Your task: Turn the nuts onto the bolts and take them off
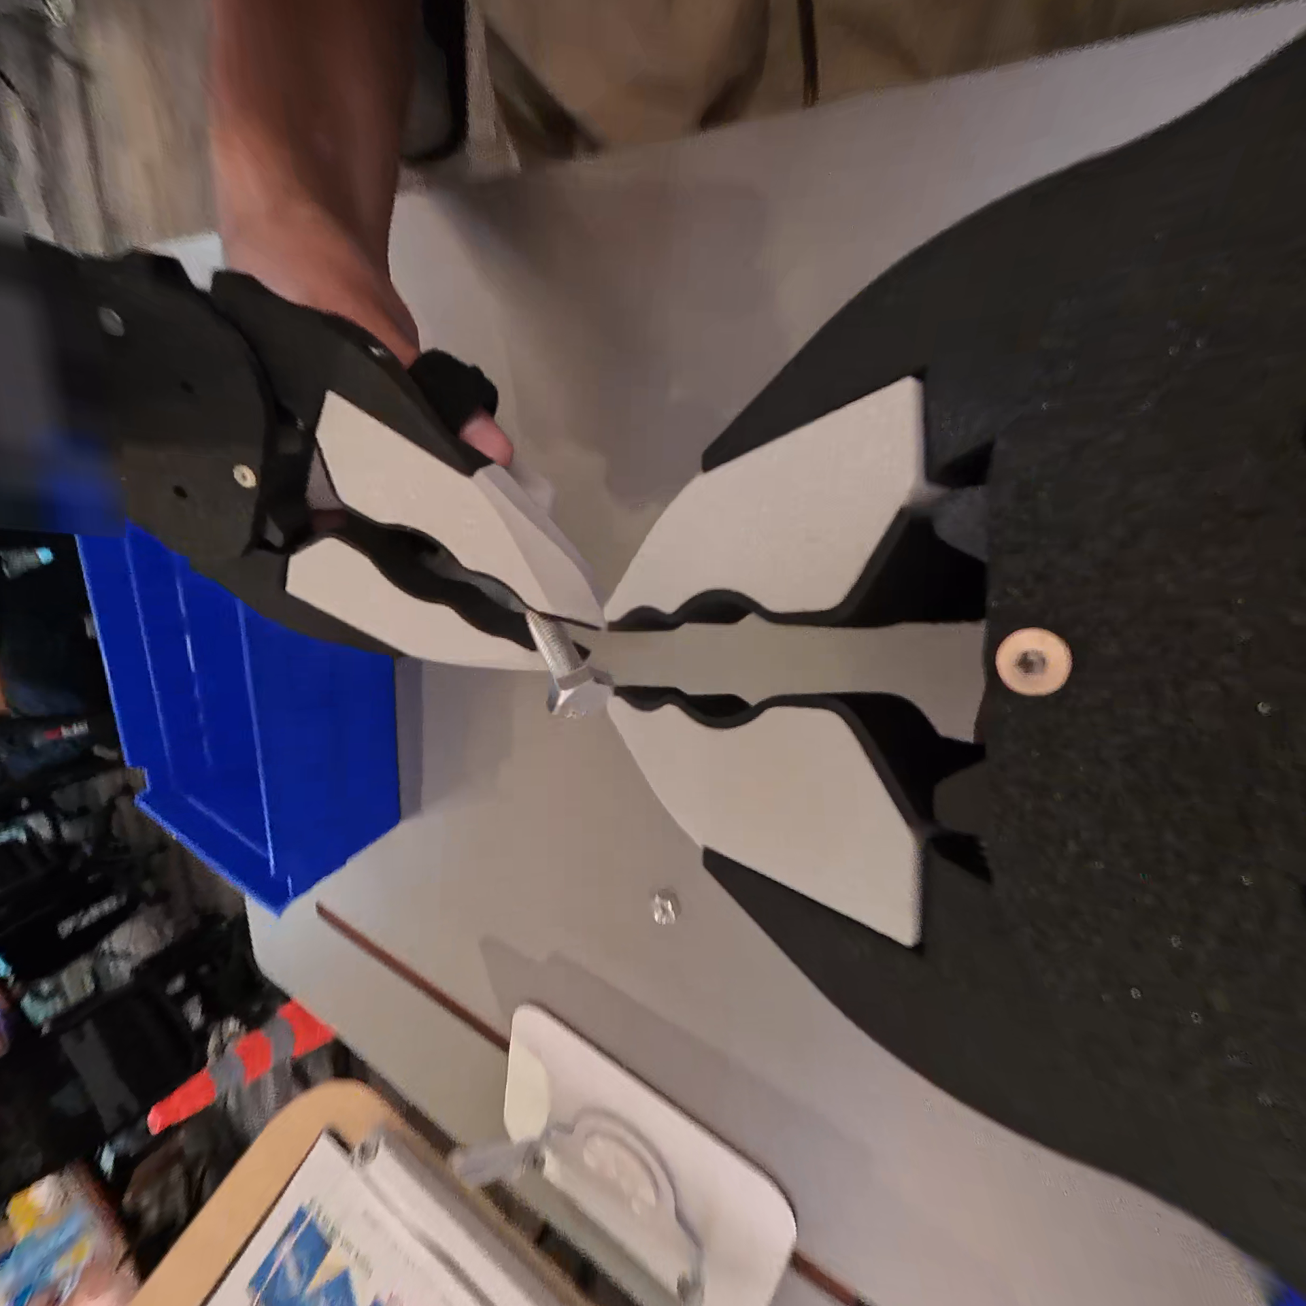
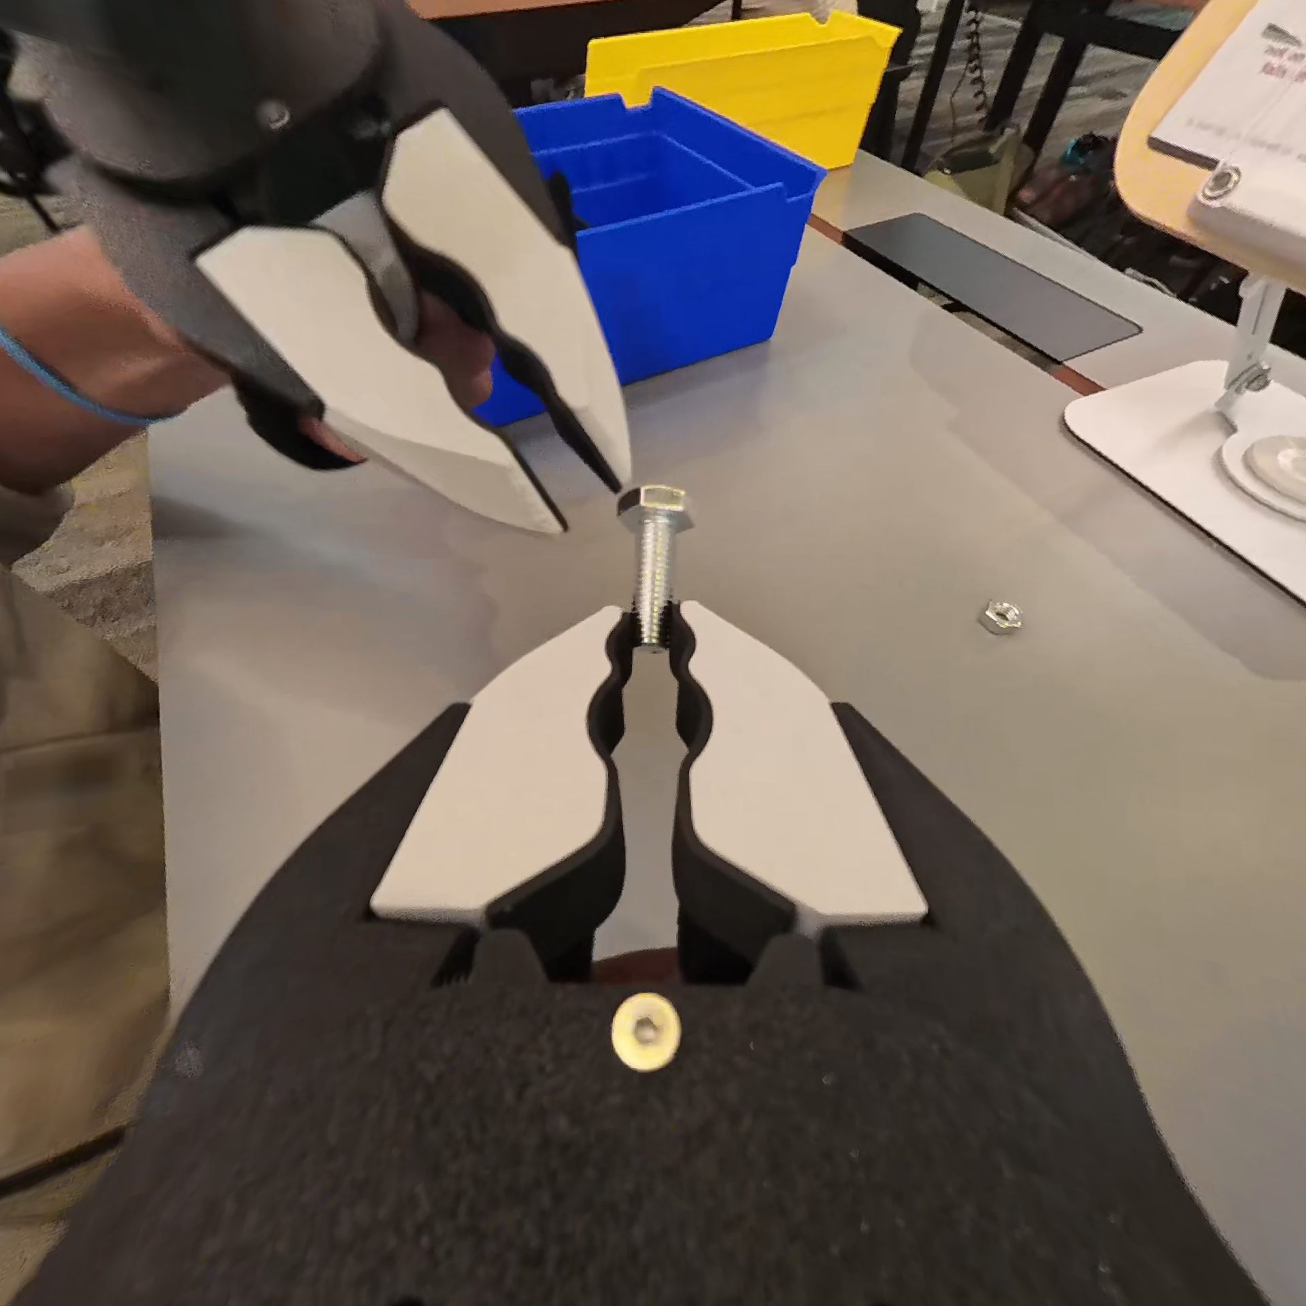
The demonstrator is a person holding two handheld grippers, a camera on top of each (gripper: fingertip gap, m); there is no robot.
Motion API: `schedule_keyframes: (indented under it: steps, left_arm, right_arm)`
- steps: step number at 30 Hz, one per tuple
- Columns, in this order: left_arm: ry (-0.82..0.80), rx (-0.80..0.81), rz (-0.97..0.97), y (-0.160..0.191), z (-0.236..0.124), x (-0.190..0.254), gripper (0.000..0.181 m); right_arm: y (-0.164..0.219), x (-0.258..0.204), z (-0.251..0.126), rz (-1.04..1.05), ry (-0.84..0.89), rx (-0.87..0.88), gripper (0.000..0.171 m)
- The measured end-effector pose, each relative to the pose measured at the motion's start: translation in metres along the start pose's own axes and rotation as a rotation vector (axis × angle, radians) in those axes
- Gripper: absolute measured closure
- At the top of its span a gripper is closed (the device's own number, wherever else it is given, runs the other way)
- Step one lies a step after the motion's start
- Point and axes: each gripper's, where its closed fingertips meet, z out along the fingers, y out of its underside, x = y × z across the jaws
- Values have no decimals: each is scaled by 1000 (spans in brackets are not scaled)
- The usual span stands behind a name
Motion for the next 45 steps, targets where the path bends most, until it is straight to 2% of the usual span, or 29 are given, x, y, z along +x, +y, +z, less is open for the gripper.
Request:
schedule_keyframes:
  steps: [3, 8, 11, 24, 35, 45]
  left_arm:
    - [123, 21, -65, 1, -5, 6, 152]
    - [307, 120, -119, -13, -14, 19, 150]
    - [320, 124, -73, -16, -13, 25, 149]
    - [379, 157, -5, -25, -17, 40, 151]
    - [436, 168, 50, -25, -29, 48, 157]
    - [470, 151, 81, -21, -30, 52, 163]
  right_arm:
    - [-3, -12, -6, -91, -82, 40, 162]
    - [-11, -29, -17, -233, -160, 154, 161]
    - [-16, -32, -21, -266, -157, 204, 161]
    - [-17, -46, -15, -276, -232, 188, 162]
    - [-20, -62, -19, -188, -410, 204, 161]
    - [-17, -68, -16, -175, -463, 184, 161]
